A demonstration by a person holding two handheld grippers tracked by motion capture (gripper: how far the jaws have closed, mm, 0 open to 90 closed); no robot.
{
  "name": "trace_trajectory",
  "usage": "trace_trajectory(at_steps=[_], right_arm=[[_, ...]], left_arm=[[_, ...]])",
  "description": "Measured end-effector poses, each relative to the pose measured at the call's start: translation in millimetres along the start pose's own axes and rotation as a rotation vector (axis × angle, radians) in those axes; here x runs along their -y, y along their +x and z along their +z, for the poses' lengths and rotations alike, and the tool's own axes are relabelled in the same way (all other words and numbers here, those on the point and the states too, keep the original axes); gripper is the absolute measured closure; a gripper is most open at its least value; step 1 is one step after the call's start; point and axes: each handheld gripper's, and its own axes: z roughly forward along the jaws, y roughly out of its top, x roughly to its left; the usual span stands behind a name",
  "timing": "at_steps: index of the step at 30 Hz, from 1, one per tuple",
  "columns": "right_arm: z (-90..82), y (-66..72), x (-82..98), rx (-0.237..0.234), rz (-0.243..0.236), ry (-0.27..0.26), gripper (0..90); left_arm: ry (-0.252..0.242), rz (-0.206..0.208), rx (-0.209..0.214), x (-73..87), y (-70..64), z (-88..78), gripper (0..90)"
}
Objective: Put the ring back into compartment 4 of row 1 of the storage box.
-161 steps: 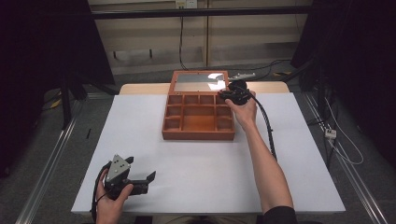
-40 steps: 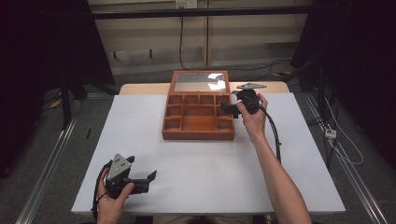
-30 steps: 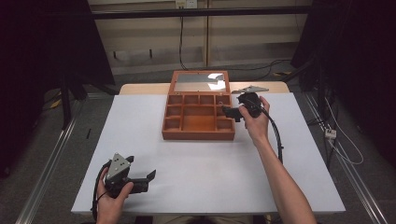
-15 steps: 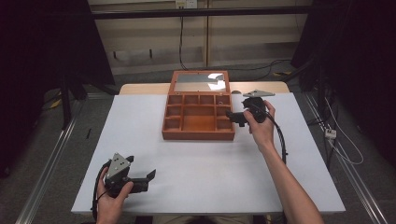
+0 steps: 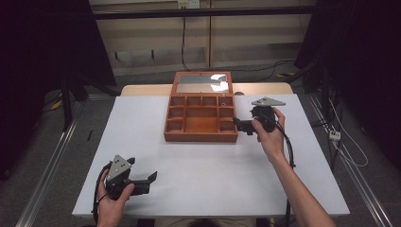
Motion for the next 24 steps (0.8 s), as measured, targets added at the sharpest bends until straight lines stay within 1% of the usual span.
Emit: trace_trajectory(at_steps=[4, 7, 10, 15, 17, 21, 24], right_arm=[[-10.6, 1.0, 5.9, 0.002, -0.007, 0.003, 6.8], [-18.8, 2.7, 11.6, -0.003, -0.002, -0.012, 6.8], [-25.0, 4.9, 16.4, -0.008, -0.007, -0.021, 6.8], [-35.3, 8.5, 20.5, -0.015, -0.011, -0.036, 6.7], [-40.1, 9.5, 22.1, -0.017, -0.011, -0.044, 6.7], [-48.5, 10.4, 27.2, -0.017, -0.021, -0.045, 6.4], [-53.9, 10.5, 32.4, -0.014, -0.027, -0.043, 6.1]], left_arm=[[-0.001, 0.002, -0.001, -0.1, 0.3, -0.4, 4.8], [0.003, 0.003, -0.002, -0.2, -0.1, -0.3, 4.8], [0.002, 0.003, -0.004, -0.5, 0.2, -0.8, 4.8], [-0.001, 0.003, -0.003, -0.4, 2.3, -1.8, 4.8], [-0.004, -0.005, -0.006, -0.4, 2.6, -2.0, 4.8], [-0.003, -0.002, -0.010, -0.7, 3.1, -2.6, 4.8], [-0.007, -0.007, -0.011, -0.7, 3.4, -2.7, 4.8]])
